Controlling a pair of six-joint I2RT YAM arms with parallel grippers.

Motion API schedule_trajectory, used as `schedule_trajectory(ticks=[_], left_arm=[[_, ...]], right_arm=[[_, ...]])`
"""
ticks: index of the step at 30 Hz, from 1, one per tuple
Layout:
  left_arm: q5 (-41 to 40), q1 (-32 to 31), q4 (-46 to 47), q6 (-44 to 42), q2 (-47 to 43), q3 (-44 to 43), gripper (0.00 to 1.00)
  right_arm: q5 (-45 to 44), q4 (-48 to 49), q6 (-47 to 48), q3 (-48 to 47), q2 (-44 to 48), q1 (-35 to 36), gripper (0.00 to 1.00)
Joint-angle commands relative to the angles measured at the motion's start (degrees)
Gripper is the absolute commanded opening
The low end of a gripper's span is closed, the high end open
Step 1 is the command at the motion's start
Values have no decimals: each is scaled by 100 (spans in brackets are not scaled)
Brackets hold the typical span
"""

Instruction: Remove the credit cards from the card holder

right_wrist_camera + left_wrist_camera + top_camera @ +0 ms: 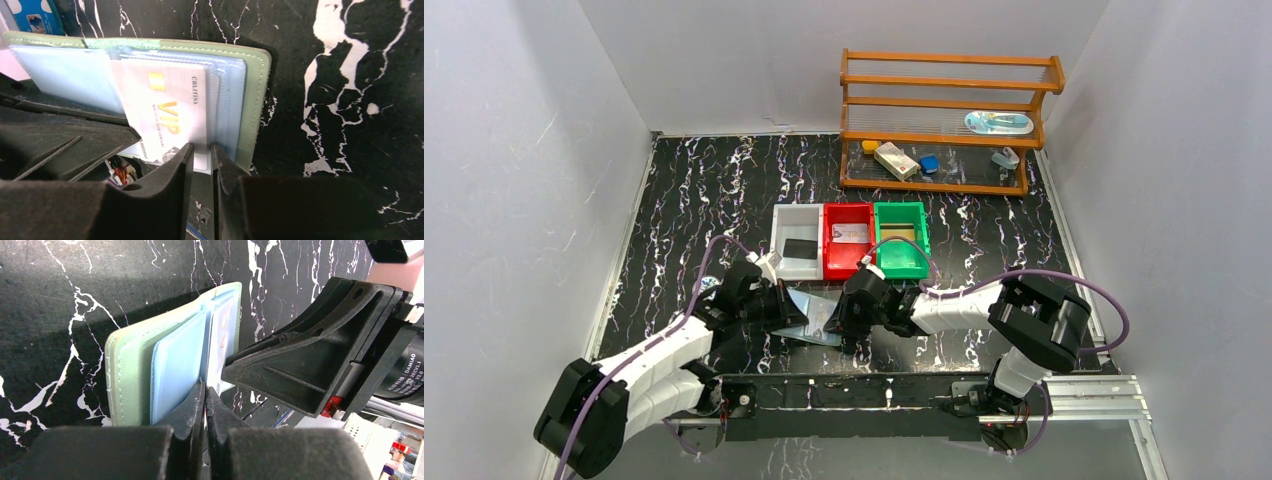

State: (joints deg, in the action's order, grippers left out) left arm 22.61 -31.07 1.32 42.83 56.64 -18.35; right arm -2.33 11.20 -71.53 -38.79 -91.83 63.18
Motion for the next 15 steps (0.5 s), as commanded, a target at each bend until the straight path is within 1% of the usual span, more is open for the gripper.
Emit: schedule_trajectory(ticks=[1, 6, 10, 12, 15], left_arm=[[55, -65, -227, 85, -230, 50, 0], [94, -65, -80, 164, -102, 152, 0], [419, -66, 340, 338, 147, 281, 0], [547, -63, 525, 427, 263, 372, 5], [670, -66, 697, 504, 406, 453, 10]], right_arm=[[-580, -823, 304, -74, -192, 2, 26], [-319, -365, 359, 33, -213, 2, 23], [-139, -25, 305, 109, -260, -6, 28], [-93, 47, 281, 100, -305, -6, 29], [-121, -156, 284, -32, -390, -6, 30]])
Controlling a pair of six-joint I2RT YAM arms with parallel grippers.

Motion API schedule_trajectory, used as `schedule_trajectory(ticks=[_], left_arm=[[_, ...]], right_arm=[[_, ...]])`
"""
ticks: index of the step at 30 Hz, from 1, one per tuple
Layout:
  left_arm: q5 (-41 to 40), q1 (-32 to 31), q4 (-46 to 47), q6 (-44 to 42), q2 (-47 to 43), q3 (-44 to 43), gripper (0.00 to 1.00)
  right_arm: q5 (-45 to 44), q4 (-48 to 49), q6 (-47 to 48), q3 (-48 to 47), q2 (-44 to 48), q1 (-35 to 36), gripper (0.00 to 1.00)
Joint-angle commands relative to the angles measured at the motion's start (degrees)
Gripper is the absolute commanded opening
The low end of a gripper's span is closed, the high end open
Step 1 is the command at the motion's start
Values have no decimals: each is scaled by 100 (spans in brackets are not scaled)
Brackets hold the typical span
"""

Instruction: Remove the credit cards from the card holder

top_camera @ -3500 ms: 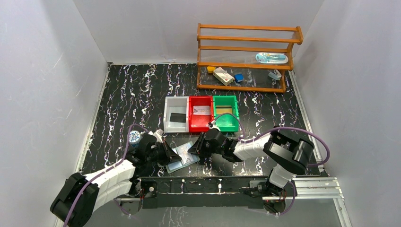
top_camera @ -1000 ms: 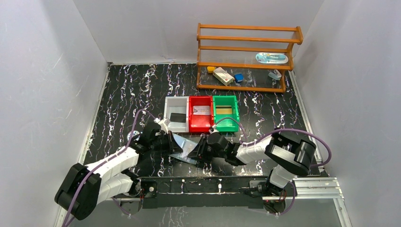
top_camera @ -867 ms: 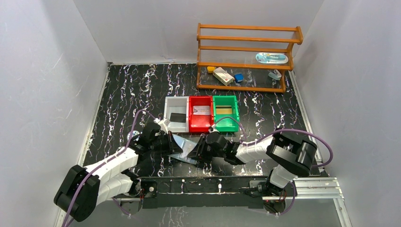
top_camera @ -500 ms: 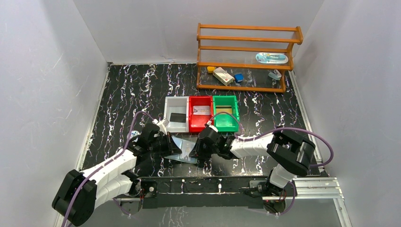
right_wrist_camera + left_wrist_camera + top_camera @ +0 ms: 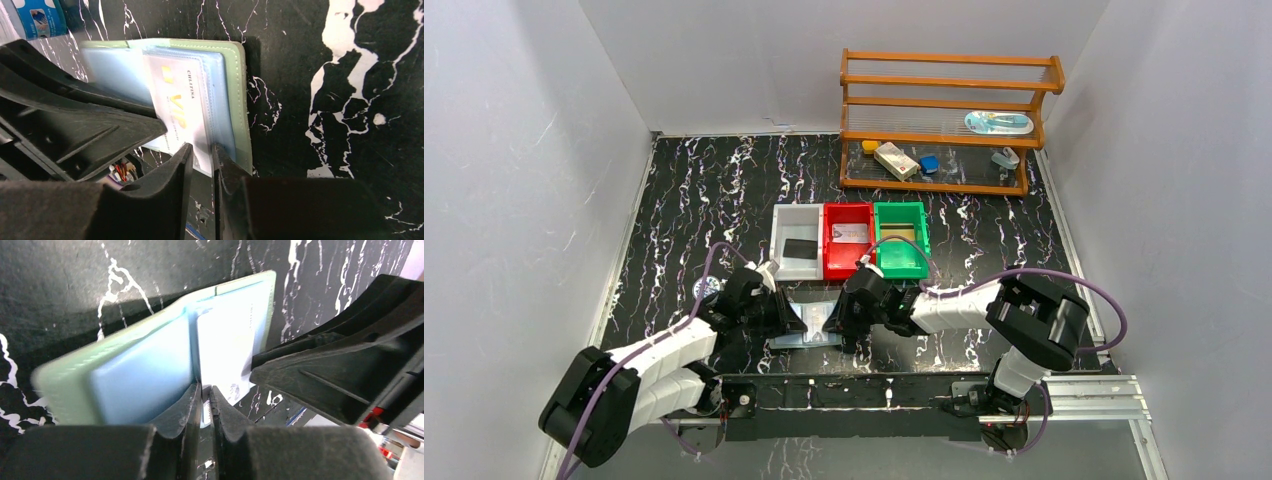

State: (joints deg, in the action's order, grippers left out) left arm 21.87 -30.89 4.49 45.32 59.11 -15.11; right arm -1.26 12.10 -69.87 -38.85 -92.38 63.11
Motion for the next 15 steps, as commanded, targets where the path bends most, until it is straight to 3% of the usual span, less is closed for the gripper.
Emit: schedule_trajectory(ticks=[1, 9, 11, 13, 15], left_arm=[[761, -83, 385, 246, 194, 131, 11], [808, -83, 147, -35, 746, -69, 16], [835, -83, 203, -25, 800, -71, 11], [791, -83, 212, 1, 770, -79, 0], [656, -83, 114, 12, 652, -79, 0]], right_arm=[[-256, -331, 152, -75, -360, 6, 29], [-188, -334, 353, -166, -377, 8, 27], [-106, -228, 371, -139, -394, 14, 27], [-88, -202, 333, -96, -404, 26, 27], [-163, -268, 268, -52, -397, 25, 27]])
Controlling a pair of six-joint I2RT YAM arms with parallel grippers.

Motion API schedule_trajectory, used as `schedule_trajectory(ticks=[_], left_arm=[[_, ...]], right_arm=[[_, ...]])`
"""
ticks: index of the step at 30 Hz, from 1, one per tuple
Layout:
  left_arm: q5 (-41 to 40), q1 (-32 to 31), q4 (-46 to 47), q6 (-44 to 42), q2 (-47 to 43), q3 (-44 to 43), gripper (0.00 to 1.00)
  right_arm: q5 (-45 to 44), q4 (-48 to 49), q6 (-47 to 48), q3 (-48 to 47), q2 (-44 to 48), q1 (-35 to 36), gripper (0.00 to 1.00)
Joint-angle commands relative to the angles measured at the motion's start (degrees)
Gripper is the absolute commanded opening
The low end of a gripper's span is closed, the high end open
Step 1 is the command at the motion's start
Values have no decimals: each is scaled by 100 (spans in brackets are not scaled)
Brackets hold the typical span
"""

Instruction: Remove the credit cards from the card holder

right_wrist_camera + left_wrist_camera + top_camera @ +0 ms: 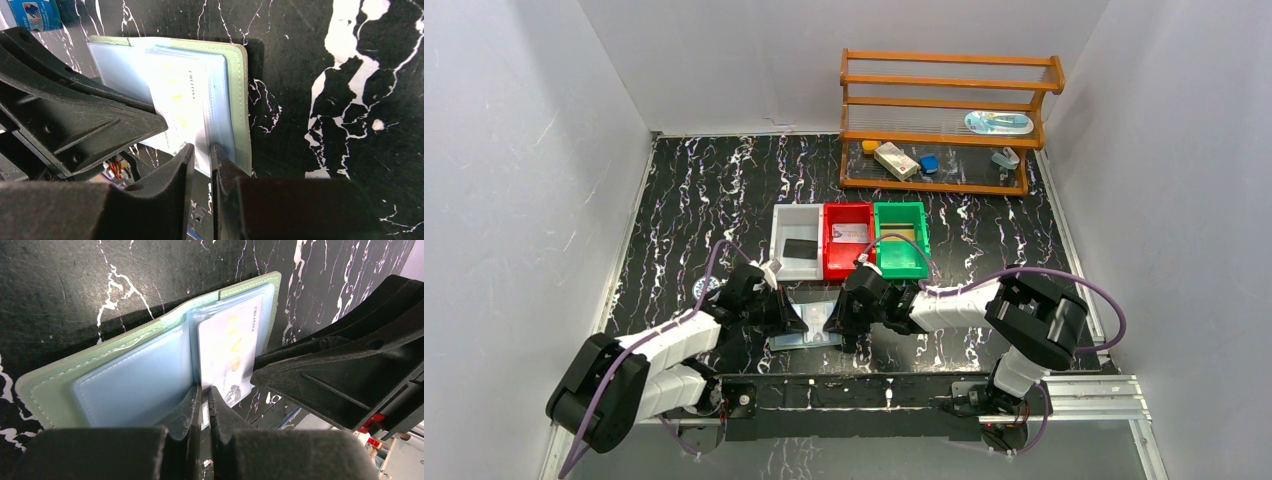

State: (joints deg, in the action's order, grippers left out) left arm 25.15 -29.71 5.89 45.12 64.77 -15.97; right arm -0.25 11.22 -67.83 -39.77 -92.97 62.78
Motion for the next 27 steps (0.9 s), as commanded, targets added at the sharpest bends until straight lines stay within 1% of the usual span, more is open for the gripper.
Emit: schedule_trajectory(ticks=[1, 3, 7, 9, 12, 16, 19, 21, 24, 27], left_arm=[[253, -197, -103, 28, 2, 6, 0], [56, -196, -363, -45, -200, -9, 0], [-365, -198, -829, -154, -604, -1, 0], [-508, -192, -1051, -240, -683, -26, 0], [-741, -191, -1275, -98, -879, 53, 0], [-1005, -188, -1521, -30, -1179, 44, 0], [-1042, -186, -1479, 56, -1327, 119, 0], [-1000, -192, -1414, 48, -1346, 99, 0], [-885, -191, -1252, 49, -1339, 65, 11], [-905, -192, -1218, 83, -1338, 18, 17]], right_arm=[[-299, -218, 27, 69, -324, 58, 27], [-441, -335, -29, 96, -275, 58, 28], [-722, -614, -92, 134, -107, 50, 35], [-687, -629, -34, 102, -152, 50, 29], [-780, -700, -19, 98, -122, 45, 18], [-623, -383, 95, 181, 11, 41, 12], [-627, -322, 83, 213, 107, 33, 13], [-549, -217, 163, 219, 173, 32, 15], [-423, -177, 310, 110, 234, 24, 21], [-312, -209, 528, -88, 295, 7, 25]])
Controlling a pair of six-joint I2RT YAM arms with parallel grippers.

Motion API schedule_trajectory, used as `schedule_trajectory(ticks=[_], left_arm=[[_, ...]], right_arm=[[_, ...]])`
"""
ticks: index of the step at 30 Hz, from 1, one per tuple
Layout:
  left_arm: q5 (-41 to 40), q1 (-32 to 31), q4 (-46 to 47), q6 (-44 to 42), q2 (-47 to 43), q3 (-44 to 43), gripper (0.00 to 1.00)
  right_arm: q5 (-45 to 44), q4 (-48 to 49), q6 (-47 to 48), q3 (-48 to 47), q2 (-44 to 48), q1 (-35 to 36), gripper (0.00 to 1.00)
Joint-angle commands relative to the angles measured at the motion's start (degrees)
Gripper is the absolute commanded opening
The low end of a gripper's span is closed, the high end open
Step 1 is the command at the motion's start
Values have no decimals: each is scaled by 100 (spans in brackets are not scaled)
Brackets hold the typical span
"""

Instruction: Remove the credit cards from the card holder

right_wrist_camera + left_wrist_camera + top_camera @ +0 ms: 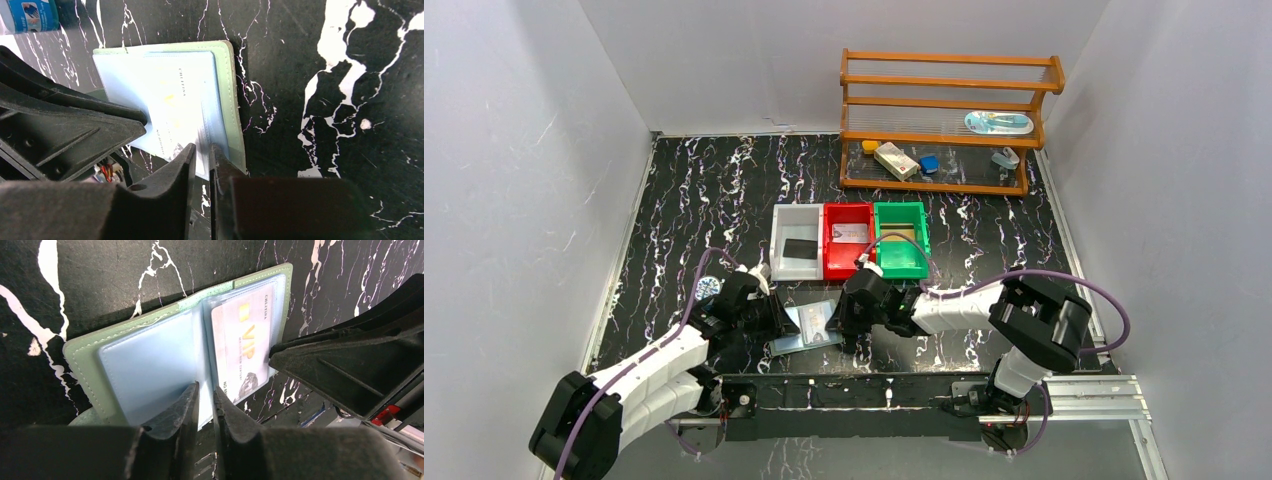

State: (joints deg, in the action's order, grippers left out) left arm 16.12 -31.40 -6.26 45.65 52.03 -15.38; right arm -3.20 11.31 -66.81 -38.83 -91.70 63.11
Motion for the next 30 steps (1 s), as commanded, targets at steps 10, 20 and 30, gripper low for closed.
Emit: schedule_trajectory(ticks=[10, 20, 30], left_arm=[[-116, -24, -51, 22, -181, -108, 26], [59, -20, 305, 66, 77, 18, 27], [175, -22, 672, 260, 221, 315, 27]], right_arm=[[160, -398, 627, -625, -43, -245, 31], [722, 65, 651, -687, -544, -256, 30], [1078, 966, 385, -285, -379, -256, 24]])
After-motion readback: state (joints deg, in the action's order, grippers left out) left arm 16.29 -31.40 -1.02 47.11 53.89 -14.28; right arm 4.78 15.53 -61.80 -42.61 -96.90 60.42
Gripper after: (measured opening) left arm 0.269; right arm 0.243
